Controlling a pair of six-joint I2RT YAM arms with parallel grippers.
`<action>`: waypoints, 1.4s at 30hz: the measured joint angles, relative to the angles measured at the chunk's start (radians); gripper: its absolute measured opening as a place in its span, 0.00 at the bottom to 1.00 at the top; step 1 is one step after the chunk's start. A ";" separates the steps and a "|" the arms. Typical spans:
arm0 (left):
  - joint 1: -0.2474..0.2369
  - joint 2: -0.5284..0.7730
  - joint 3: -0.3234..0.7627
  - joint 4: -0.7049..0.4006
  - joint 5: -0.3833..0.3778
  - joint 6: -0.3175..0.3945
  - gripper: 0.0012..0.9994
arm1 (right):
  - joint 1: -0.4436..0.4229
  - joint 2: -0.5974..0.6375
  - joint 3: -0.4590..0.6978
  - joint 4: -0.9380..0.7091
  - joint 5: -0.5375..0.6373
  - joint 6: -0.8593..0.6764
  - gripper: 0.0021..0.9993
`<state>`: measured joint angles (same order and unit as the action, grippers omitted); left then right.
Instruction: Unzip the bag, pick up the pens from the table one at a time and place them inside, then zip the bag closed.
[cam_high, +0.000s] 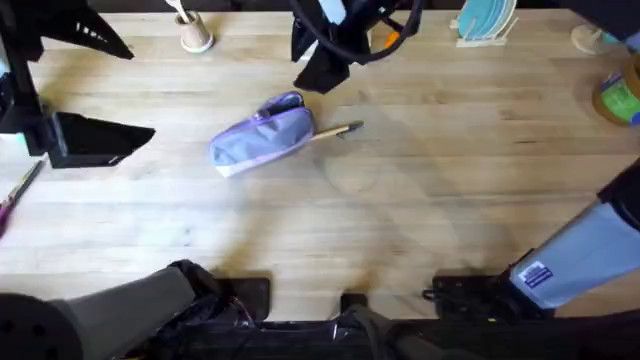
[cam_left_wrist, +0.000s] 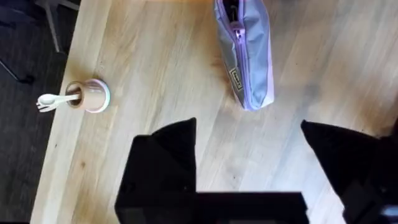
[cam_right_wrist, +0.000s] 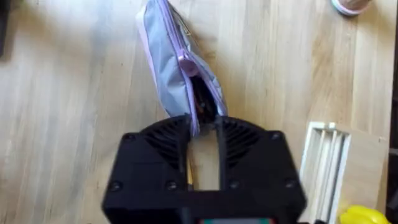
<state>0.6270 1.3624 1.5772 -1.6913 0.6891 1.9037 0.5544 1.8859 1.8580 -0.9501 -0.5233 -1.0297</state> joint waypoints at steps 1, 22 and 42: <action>0.000 0.000 0.000 0.000 0.000 0.000 0.99 | 0.001 0.009 0.000 0.001 -0.020 -0.010 0.28; 0.000 0.000 0.000 0.000 0.000 0.000 0.99 | 0.072 0.232 0.000 0.121 -0.117 -0.049 0.03; 0.000 0.000 0.000 0.000 0.000 0.000 0.99 | 0.125 0.297 0.000 0.229 0.082 -0.048 0.03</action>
<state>0.6270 1.3624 1.5772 -1.6913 0.6889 1.9034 0.6795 2.1829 1.8580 -0.7210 -0.4410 -1.0780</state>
